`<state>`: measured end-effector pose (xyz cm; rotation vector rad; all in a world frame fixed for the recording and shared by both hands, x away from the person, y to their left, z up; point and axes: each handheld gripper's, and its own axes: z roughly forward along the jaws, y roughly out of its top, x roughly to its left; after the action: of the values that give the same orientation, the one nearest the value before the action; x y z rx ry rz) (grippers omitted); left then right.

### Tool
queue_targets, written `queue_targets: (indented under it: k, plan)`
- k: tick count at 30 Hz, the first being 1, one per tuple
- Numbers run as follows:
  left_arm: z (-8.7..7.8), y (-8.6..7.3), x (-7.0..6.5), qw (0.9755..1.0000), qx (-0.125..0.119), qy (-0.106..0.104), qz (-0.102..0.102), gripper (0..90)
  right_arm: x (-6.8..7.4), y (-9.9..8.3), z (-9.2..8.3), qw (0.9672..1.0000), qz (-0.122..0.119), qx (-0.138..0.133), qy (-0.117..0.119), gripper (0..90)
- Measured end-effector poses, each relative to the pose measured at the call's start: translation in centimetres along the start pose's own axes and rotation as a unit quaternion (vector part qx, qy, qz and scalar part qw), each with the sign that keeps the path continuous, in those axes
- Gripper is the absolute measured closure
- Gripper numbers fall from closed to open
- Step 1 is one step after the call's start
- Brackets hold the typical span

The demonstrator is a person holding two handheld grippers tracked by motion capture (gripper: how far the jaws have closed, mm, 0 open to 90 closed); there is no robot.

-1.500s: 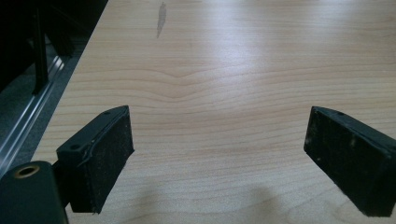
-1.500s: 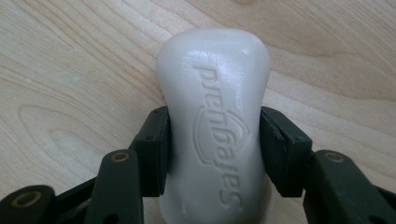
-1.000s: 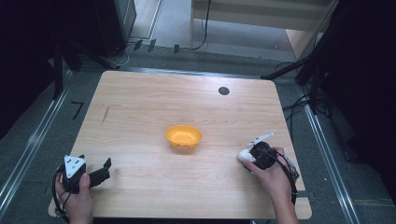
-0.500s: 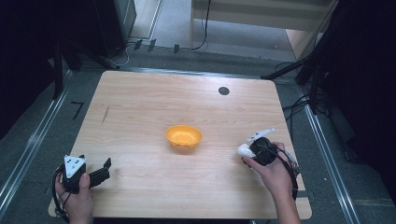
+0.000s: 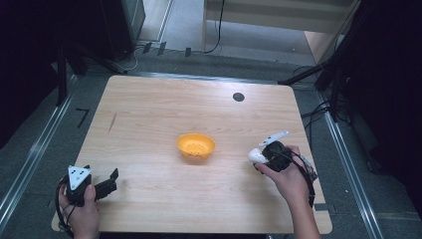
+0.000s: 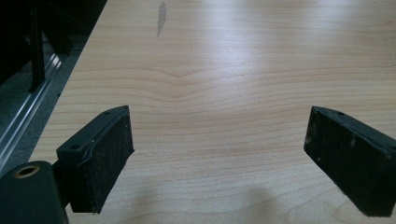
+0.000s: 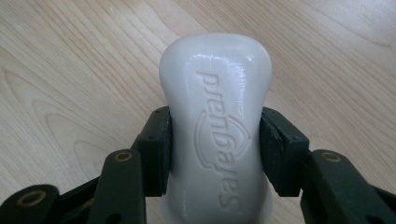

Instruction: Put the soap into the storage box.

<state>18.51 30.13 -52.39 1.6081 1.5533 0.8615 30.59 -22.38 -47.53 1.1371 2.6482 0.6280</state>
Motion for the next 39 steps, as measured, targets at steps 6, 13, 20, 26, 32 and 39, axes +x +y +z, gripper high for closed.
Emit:
queue_targets:
  k: [6, 13, 20, 26, 32, 39]
  plan:
    - [0.0, 0.0, 0.1, 1.0000, 0.002, -0.002, 0.000, 8.3, 0.4, 1.0, -0.2, 0.9999, -0.012, -0.004, 0.005, 51.0]
    - [0.0, 0.0, 0.1, 1.0000, 0.001, -0.003, -0.002, 8.3, 1.1, 2.4, 0.0, 0.9994, -0.033, -0.002, 0.011, 51.0]
    - [0.0, 0.0, 0.1, 1.0000, 0.001, -0.004, -0.003, 8.3, 1.7, 3.8, 0.1, 0.9989, -0.045, -0.006, 0.015, 51.0]
    - [0.0, 0.0, 0.1, 1.0000, 0.001, -0.004, -0.004, 8.3, 2.0, 4.5, 0.0, 0.9984, -0.053, -0.006, 0.016, 51.0]
    - [0.0, 0.0, 0.2, 1.0000, 0.002, -0.003, -0.004, 8.3, 2.6, 5.6, 0.1, 0.9978, -0.062, -0.008, 0.022, 51.0]
    - [0.0, 0.0, 0.2, 1.0000, 0.002, -0.004, -0.005, 8.3, 3.1, 7.0, 0.2, 0.9964, -0.080, -0.013, 0.024, 51.0]
